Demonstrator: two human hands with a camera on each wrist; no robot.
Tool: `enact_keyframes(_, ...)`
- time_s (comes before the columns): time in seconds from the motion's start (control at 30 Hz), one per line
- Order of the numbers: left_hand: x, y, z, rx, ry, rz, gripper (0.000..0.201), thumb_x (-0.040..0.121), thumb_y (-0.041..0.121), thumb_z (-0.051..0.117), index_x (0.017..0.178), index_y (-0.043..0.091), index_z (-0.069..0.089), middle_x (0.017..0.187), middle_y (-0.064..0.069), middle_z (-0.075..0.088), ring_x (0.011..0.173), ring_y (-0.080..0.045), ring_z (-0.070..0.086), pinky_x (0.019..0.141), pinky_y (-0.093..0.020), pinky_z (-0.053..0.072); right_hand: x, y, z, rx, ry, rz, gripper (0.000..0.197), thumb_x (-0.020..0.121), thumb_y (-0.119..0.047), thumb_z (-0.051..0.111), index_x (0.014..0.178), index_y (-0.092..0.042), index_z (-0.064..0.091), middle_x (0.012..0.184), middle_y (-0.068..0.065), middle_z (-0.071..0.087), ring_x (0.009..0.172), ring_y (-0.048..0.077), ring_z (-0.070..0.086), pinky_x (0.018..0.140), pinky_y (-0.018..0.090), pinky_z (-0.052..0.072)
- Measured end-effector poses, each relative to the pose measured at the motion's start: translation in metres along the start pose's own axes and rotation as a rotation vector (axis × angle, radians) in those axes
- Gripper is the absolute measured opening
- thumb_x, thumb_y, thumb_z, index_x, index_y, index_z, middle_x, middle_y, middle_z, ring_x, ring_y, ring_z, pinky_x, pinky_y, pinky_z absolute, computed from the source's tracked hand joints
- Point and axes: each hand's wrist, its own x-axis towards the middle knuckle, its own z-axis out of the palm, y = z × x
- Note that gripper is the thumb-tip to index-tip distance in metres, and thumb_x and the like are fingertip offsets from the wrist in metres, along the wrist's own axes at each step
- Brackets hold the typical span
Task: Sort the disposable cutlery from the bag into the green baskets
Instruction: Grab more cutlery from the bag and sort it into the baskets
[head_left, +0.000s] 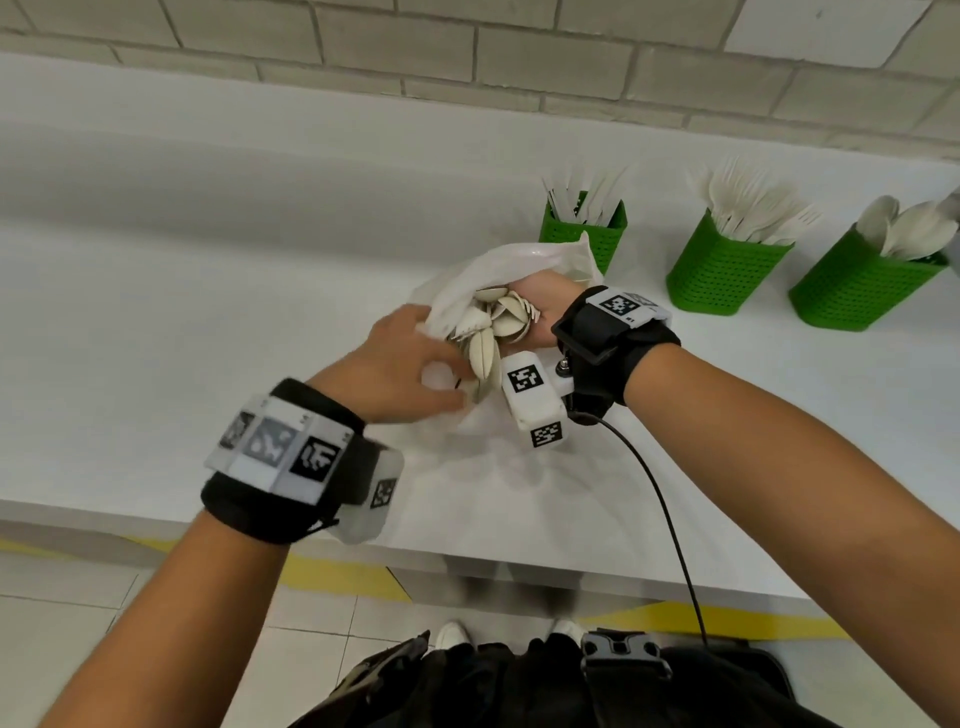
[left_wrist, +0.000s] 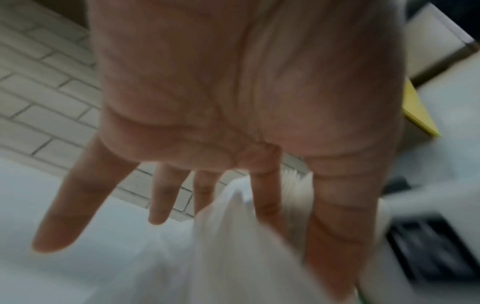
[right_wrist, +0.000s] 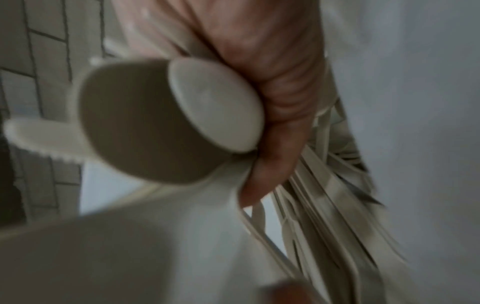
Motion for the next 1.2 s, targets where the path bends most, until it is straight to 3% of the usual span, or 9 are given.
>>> enact_keyframes(0.1,0.008,0.006,-0.021,-0.138,0.173,0.001,0.005,0.083,0.023,0.066,0.083,0.021,0.07,0.117,0.01,0.043,0.105,-0.008,0.042,0.088,-0.022,0.031,0.0,0.003,0.001,-0.077,-0.064,-0.028,0.02,0.096,-0.011,0.034,0.099,-0.008,0.054,0.097,0.012,0.055,0.088,0.025,0.054,0.091,0.042,0.043)
enact_keyframes(0.23,0.019,0.007,-0.031,-0.074,0.191,-0.027,0.009,0.084,0.021,0.062,0.084,0.018,0.071,0.116,0.006,0.055,0.109,-0.013,0.052,0.087,-0.024,0.036,-0.002,0.007,-0.003,-0.131,-0.012,-0.09,0.027,0.09,-0.005,0.041,0.115,-0.005,0.051,0.107,0.02,0.056,0.099,0.033,0.057,0.098,0.052,0.043)
enact_keyframes(0.4,0.027,0.017,-0.024,0.024,0.095,0.066,0.03,0.084,0.01,0.059,0.109,0.026,0.061,0.127,0.001,0.044,0.117,-0.016,0.045,0.087,-0.02,0.03,-0.003,0.015,-0.014,-0.195,0.042,-0.102,0.013,0.088,-0.003,0.041,0.092,-0.003,0.053,0.084,0.017,0.057,0.072,0.027,0.059,0.072,0.038,0.051)
enact_keyframes(0.6,0.034,0.021,-0.013,-0.032,0.117,-0.006,0.052,0.088,0.026,0.06,0.136,0.024,0.04,0.134,-0.008,0.043,0.112,-0.025,0.05,0.086,-0.025,0.036,-0.018,0.022,-0.01,-0.127,-0.036,-0.104,0.019,0.091,0.0,0.037,0.086,-0.004,0.055,0.071,0.01,0.059,0.055,0.017,0.062,0.059,0.027,0.053)
enact_keyframes(0.7,0.036,0.018,-0.015,0.0,0.148,-0.061,0.061,0.088,0.013,0.056,0.143,0.02,0.029,0.135,-0.014,0.037,0.116,-0.028,0.046,0.083,-0.024,0.034,-0.032,0.024,-0.007,-0.106,-0.059,-0.105,0.033,0.09,0.002,0.032,0.069,-0.001,0.057,0.061,0.01,0.059,0.059,0.018,0.059,0.07,0.028,0.051)
enact_keyframes(0.77,0.035,0.014,-0.021,-0.016,0.208,-0.109,0.063,0.088,0.009,0.055,0.144,0.018,0.028,0.136,-0.015,0.035,0.117,-0.03,0.045,0.082,-0.025,0.035,-0.042,0.025,-0.005,-0.115,-0.072,-0.128,0.036,0.09,0.002,0.032,0.061,-0.003,0.052,0.055,0.009,0.059,0.053,0.017,0.057,0.063,0.026,0.052)
enact_keyframes(0.93,0.021,0.008,-0.039,-0.011,0.339,-0.184,0.058,0.086,0.013,0.057,0.141,0.017,0.036,0.133,-0.016,0.041,0.12,-0.03,0.043,0.09,-0.031,0.037,-0.073,0.029,-0.002,-0.051,-0.178,-0.161,0.027,0.092,0.004,0.032,0.072,-0.013,0.039,0.068,0.01,0.039,0.047,0.015,0.047,0.047,0.019,0.049)
enact_keyframes(1.03,0.013,0.018,-0.035,0.017,0.387,-0.205,0.06,0.085,0.021,0.062,0.14,0.017,0.039,0.134,-0.016,0.038,0.12,-0.031,0.043,0.095,-0.034,0.037,-0.087,0.026,-0.007,-0.098,-0.212,-0.162,0.019,0.093,0.002,0.034,0.079,-0.008,0.042,0.069,0.011,0.047,0.046,0.014,0.055,0.046,0.018,0.048)
enact_keyframes(1.2,0.009,0.055,-0.018,0.308,0.534,0.066,0.093,0.072,0.025,0.075,0.146,0.027,0.019,0.155,-0.009,0.002,0.141,-0.028,0.004,0.107,-0.051,0.02,-0.106,0.014,-0.028,-0.197,-0.203,-0.209,0.022,0.095,-0.002,0.036,0.075,-0.005,0.047,0.069,0.01,0.053,0.049,0.014,0.058,0.046,0.019,0.048)
